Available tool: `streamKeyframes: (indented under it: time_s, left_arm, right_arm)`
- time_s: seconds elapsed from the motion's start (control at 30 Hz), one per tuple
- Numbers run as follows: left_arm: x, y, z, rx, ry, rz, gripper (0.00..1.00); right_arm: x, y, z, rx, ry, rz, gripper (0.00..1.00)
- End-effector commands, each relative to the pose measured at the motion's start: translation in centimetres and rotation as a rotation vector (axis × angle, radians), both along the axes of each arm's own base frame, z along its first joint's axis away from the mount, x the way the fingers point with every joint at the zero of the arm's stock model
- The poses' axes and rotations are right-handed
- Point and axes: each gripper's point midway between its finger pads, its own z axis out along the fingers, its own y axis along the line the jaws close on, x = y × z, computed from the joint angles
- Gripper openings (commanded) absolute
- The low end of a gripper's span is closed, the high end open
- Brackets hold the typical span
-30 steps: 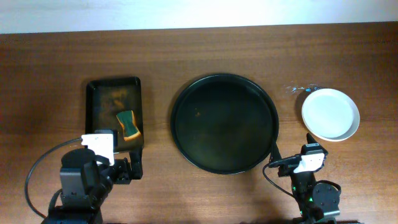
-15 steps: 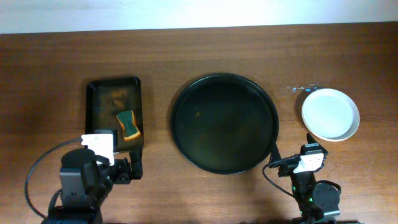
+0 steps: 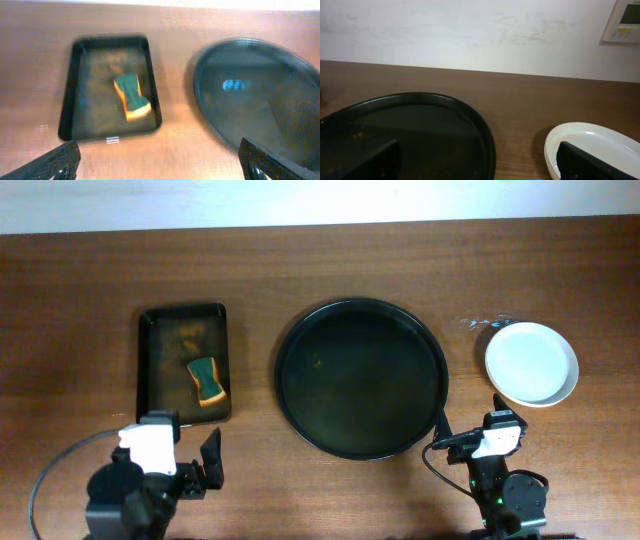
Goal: Clean dirty plates on tray and stack at the side
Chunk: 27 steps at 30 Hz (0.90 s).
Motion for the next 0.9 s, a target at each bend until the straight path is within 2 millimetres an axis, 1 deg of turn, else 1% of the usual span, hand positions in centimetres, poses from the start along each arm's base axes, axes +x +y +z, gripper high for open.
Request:
streamKeyframes:
  time_s: [0.0, 0.03, 0.1, 0.2, 0.23, 0.3, 0.33, 0.37, 0.47, 0.53, 0.87]
  left_arm:
    - [0.6, 0.3, -2.8, 0.023, -0.058, 0.005, 0.99]
    - [1.1, 0.2, -3.1, 0.019, -0.102, 0.003, 0.99]
    - [2.8, 0.0, -3.1, 0.009, -0.272, -0.001, 0.99]
    - [4.1, 0.0, -1.6, 0.0, -0.498, 0.001, 0.99]
    - [4.4, -0.1, -0.9, -0.004, -0.582, 0.002, 0.99]
    - [4.5, -0.1, -0.2, 0.02, -0.691, -0.006, 0.99]
    - [4.6, -0.4, -0.4, 0.048, -0.708, -0.027, 0.99]
    - [4.7, -0.4, -1.1, 0.055, -0.698, -0.031, 0.99]
    - [5.1, -0.5, -4.0, 0.082, -0.605, -0.046, 0.99]
    - [5.0, -0.7, -6.5, 0.079, -0.504, -0.062, 0.99]
    - [5.0, -0.7, -6.6, 0.08, -0.5, -0.061, 0.99]
  right_arm:
    - [0.0, 0.1, -0.2, 0.0, 0.004, 0.002, 0.99]
    - [0.0, 0.1, -0.2, 0.0, 0.004, 0.002, 0.99]
    - [0.0, 0.1, -0.2, 0.0, 0.004, 0.002, 0.99]
    - [0.0, 0.1, -0.2, 0.0, 0.004, 0.002, 0.99]
    - [0.0, 0.1, -0.2, 0.0, 0.004, 0.002, 0.99]
    - [0.0, 0.1, -0.2, 0.0, 0.004, 0.002, 0.99]
    - [0.0, 0.1, -0.2, 0.0, 0.004, 0.002, 0.99]
    - [0.0, 0.1, -0.2, 0.0, 0.004, 0.002, 0.99]
    - [0.0, 0.1, -0.2, 0.0, 0.004, 0.002, 0.99]
    - [0.0, 0.1, -0.2, 0.0, 0.004, 0.002, 0.99]
    - [0.0, 0.1, -0.2, 0.0, 0.004, 0.002, 0.99]
